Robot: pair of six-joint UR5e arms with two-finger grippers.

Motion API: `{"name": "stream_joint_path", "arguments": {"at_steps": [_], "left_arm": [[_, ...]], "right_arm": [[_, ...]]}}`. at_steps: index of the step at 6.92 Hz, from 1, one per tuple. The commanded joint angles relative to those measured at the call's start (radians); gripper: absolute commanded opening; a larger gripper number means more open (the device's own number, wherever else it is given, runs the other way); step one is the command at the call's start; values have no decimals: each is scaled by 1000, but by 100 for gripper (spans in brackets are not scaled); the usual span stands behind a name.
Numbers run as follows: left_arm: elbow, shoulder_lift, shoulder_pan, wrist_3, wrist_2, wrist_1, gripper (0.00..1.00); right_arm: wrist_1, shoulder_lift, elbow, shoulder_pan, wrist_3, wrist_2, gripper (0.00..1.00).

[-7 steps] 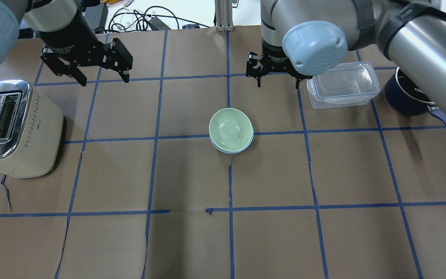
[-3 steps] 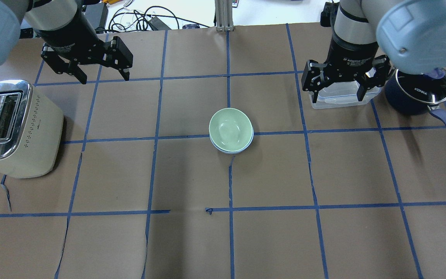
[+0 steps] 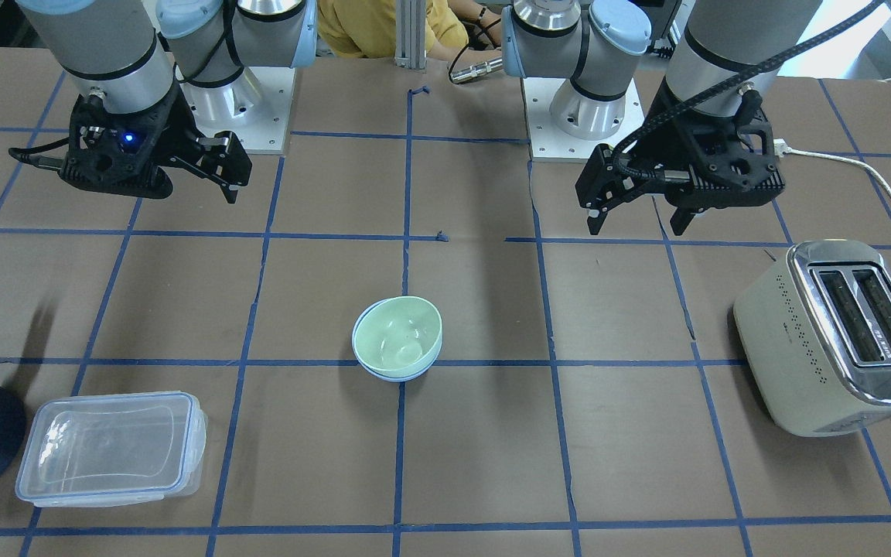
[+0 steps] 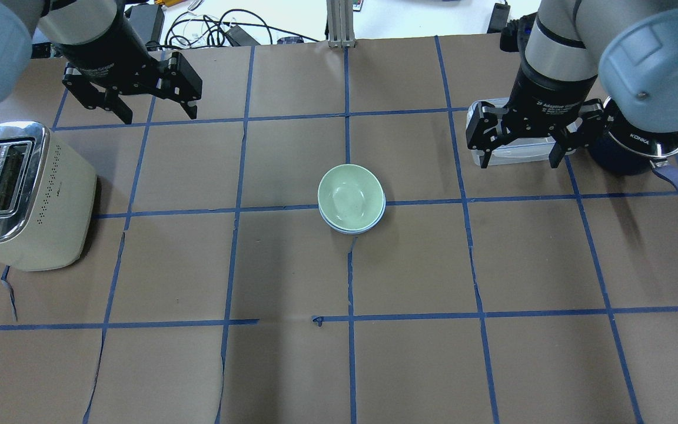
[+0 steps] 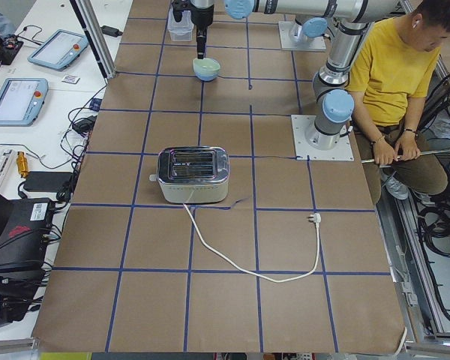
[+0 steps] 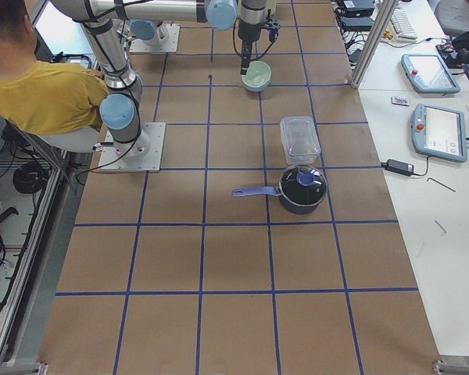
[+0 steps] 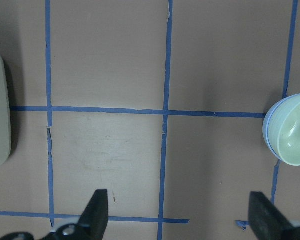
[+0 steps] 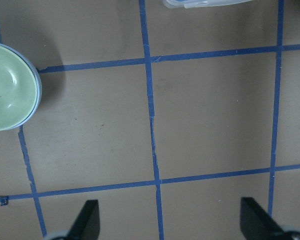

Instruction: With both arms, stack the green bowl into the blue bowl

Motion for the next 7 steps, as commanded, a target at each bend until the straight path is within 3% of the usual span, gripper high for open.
{"name": "stream_joint_path", "arguments": {"at_steps": [1, 7], "left_arm": [[-2, 0, 0, -6, 0, 0, 100], [-2, 0, -2, -6, 0, 0, 100]], "right_arm": [[8, -16, 1, -12, -4, -4, 100], [13, -25, -3, -9, 1, 11, 100]]}}
